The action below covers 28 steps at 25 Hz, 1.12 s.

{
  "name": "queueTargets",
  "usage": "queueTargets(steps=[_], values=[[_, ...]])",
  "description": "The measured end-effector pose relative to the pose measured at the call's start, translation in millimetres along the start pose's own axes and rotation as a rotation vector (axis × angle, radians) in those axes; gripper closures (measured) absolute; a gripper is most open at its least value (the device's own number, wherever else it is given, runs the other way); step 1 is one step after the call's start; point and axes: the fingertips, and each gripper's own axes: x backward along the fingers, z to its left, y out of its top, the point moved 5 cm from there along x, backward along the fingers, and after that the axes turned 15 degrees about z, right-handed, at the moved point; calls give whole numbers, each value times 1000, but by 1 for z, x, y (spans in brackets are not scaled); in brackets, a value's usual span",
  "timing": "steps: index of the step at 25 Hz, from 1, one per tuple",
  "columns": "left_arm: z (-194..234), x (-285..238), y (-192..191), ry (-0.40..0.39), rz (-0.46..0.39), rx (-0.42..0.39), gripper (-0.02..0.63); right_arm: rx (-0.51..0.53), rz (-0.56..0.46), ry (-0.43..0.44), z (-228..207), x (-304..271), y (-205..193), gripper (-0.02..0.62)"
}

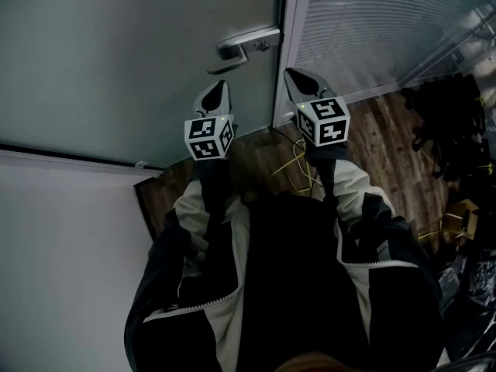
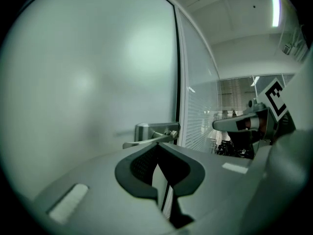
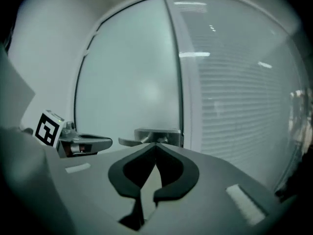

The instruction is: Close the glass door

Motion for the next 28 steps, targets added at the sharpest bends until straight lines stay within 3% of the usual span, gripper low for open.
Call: queueTargets(steps=[2,6,28], values=[[-7,-1,2,12,-2,7,603,-111,12,-3,-20,10,-19,591],[-22,-4,1,26,2,12,603,-170,49,-41,-48,19,-45,592],[-66,3,-10,37,17,6,603,-94,75,-45,-53,44,-63,594]])
